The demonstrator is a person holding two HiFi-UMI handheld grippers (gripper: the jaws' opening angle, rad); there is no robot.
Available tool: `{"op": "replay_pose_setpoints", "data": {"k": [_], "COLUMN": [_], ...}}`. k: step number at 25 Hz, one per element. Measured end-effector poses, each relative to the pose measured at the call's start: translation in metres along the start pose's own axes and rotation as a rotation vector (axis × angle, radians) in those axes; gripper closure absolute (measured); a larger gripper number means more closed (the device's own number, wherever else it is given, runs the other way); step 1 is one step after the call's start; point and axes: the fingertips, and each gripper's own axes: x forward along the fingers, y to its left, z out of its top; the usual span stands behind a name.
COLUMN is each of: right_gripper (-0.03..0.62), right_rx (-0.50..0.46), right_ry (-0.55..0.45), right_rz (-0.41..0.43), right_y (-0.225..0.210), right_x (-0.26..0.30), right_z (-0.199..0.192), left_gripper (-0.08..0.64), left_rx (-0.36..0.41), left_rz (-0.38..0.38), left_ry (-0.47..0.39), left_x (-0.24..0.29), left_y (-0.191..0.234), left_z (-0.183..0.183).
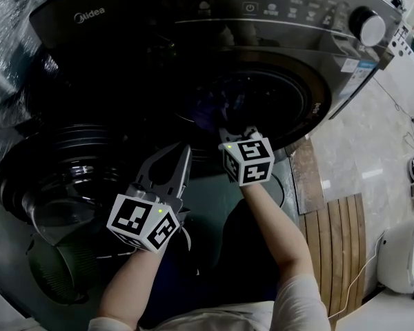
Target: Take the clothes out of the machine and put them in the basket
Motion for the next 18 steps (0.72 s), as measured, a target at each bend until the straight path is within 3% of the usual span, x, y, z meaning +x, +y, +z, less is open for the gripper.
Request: {"op": "replay_pose_setpoints", "data": {"k": [5, 18], "right_gripper": [0.561, 0.560], "right_rx": [0.017, 0.007], "right_ry": [-0.037, -0.101], "right_rz": [0.015, 0.034], "right_y": [0.002, 0.013], "right_x": [-0.025, -0.084], "right_z": [0.013, 0.036], "left_gripper": [0.538, 0.538], "left_rx": [0.033, 0.022], "left_rz": [0.001, 0.018], "left_ry": [0.006, 0.005], "left_x": [0.001, 0.002], "left_y": [-0.003, 0.000], "left_z": [0.000, -0.001]}}
